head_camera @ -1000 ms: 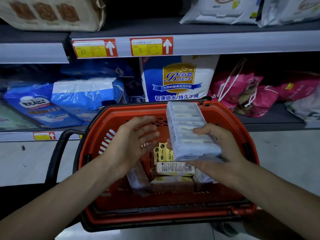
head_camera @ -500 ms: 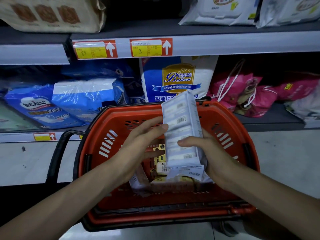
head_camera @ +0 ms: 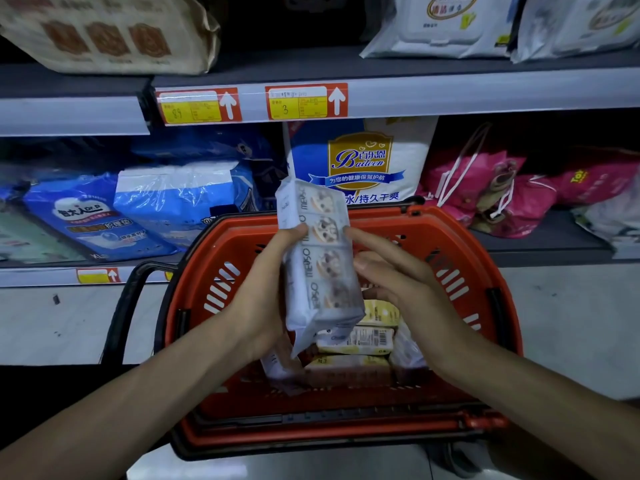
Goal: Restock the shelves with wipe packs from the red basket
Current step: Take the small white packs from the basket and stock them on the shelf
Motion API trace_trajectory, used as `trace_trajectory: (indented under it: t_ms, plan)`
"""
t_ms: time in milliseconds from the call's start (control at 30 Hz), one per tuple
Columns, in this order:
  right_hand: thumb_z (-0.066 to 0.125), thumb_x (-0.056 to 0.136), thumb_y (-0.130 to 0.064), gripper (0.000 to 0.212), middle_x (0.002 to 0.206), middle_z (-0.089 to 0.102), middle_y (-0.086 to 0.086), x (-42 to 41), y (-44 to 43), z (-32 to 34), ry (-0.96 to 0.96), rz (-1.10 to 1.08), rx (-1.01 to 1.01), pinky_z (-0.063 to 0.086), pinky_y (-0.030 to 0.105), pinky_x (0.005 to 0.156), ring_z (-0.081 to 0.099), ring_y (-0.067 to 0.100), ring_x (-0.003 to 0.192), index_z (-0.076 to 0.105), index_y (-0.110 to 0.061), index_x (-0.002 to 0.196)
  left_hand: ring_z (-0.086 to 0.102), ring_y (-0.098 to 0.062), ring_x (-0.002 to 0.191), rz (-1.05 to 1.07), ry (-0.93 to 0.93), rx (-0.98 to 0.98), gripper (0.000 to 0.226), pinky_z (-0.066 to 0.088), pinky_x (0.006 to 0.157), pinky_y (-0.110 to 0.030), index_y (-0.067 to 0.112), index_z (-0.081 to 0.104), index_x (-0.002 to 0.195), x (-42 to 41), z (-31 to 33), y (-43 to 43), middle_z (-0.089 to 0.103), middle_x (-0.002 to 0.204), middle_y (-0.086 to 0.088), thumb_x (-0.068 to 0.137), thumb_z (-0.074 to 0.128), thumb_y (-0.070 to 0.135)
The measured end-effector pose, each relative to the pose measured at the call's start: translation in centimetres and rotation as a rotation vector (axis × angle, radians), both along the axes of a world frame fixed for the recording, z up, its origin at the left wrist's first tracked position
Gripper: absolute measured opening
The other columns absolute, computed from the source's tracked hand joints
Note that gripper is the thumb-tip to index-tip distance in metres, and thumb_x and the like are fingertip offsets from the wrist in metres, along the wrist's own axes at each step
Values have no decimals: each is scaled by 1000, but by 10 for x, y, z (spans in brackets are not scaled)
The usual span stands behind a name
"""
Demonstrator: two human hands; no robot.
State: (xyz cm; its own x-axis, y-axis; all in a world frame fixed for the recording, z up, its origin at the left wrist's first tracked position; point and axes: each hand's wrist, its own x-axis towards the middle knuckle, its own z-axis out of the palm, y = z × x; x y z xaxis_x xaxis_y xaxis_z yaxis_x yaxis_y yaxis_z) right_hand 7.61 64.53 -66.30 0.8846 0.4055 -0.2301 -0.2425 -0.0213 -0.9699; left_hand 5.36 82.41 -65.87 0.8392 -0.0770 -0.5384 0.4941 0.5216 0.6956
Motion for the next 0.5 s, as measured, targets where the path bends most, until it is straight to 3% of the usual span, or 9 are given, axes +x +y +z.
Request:
trace_trajectory:
  t_ms: [100,200,333,400,500]
  plan:
    - [65,83,-34,52,124,69,0,2,-1,3,-36,-6,16,52,41,101,67,14,116,64,-36,135,76,-30,103,25,4,-71,47,65,80,-45,12,70,128,0,9,0,74,124,-18,103,46,43]
    - [66,80,-35,59,132,64,-5,0,-4,9,-101,24,-8,52,30,98,64,7,117,60,-37,139,71,-33,117,16,-20,-3,49,63,89,-46,14,64,136,2,14,-1,73,128,-16,103,45,45]
    - [75,87,-29,65,139,56,-23,-10,-8,17,-262,111,-101,48,19,94,52,-6,127,50,-43,145,71,-33,118,20,-78,73,47,60,95,-46,18,62,138,2,28,-2,74,128,-13,104,45,46]
    - [75,93,-18,70,149,44,-27,-14,-11,22,-386,150,-200,46,21,101,42,-9,135,44,-45,149,69,-34,121,30,-106,88,49,54,104,-53,18,60,141,2,36,-2,72,130,-13,104,48,47]
    - [75,92,-12,82,163,16,-24,-15,-15,29,-580,193,-335,47,30,110,28,0,149,35,-48,154,67,-32,124,46,-164,98,52,48,110,-56,19,56,145,0,48,-2,71,134,-12,104,48,50]
